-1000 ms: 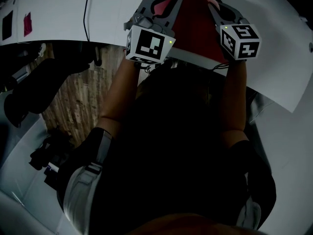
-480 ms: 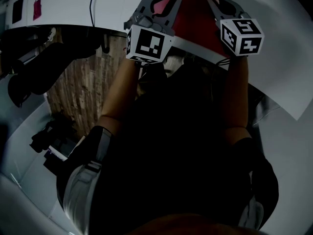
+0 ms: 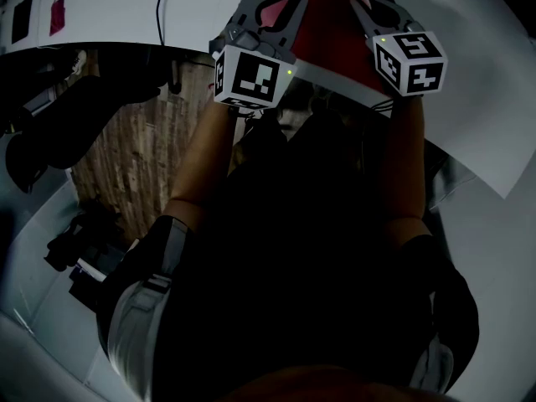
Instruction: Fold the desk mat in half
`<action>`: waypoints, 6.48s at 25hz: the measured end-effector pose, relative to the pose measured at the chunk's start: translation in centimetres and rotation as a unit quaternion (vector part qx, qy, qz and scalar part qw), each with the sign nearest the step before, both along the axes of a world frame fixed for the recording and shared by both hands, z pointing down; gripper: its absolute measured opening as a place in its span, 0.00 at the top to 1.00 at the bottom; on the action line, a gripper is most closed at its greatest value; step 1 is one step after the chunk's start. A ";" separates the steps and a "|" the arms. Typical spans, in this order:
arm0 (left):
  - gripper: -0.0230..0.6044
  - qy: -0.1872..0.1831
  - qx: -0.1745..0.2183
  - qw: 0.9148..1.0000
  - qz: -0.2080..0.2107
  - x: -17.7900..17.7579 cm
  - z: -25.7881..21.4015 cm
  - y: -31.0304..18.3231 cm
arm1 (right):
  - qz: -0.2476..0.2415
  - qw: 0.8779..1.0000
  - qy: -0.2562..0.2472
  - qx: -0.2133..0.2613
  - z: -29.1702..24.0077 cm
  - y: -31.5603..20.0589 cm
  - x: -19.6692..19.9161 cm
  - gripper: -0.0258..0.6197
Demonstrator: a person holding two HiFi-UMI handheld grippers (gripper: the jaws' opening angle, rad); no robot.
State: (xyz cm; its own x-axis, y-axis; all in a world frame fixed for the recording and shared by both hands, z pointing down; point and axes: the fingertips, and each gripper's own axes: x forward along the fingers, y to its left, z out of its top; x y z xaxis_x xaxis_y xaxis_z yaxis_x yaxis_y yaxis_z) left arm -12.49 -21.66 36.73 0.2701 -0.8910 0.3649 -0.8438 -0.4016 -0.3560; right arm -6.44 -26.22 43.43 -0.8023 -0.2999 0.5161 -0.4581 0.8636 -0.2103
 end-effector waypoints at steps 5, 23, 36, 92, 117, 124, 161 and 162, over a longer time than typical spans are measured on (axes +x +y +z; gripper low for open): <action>0.94 0.008 0.001 1.000 0.015 -1.9 0.4 0.9 | -0.011 1.000 0.025 0.007 0.6 1.1 -2.7 0.90; 0.94 0.016 -0.005 1.000 0.004 -7.9 1.5 4.1 | -0.055 0.997 0.050 0.000 2.1 6.0 -10.3 0.89; 0.94 0.023 -0.013 0.999 -0.024 -11.5 2.7 6.4 | -0.110 0.991 0.074 0.002 4.0 9.6 -14.6 0.90; 0.94 0.050 -0.056 0.997 -0.030 -12.5 8.8 10.7 | -0.235 0.957 0.160 -0.056 13.1 18.3 -15.9 0.65; 0.94 0.063 -0.029 0.997 -0.019 -12.1 5.1 11.0 | -0.213 0.968 0.129 -0.002 8.0 17.5 -16.4 0.61; 0.94 0.060 -0.009 0.998 0.010 -11.2 1.2 11.5 | -0.160 0.981 0.104 0.037 2.8 18.1 -16.0 0.61; 0.94 0.032 0.131 0.981 0.140 11.1 -14.5 31.6 | 0.098 0.950 -0.092 0.282 -20.0 35.2 9.4 0.61; 0.94 0.031 0.134 0.980 0.142 11.5 -15.0 32.2 | 0.098 0.948 -0.094 0.287 -20.4 35.8 9.8 0.61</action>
State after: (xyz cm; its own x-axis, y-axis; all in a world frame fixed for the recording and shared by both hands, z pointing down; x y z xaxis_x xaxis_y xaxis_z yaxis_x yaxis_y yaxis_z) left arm -0.98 10.53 21.73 0.5360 -0.8379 0.1033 -0.7343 -0.5231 -0.4327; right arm 3.39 9.62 23.02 -0.7645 -0.6401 0.0756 -0.6220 0.7634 0.1742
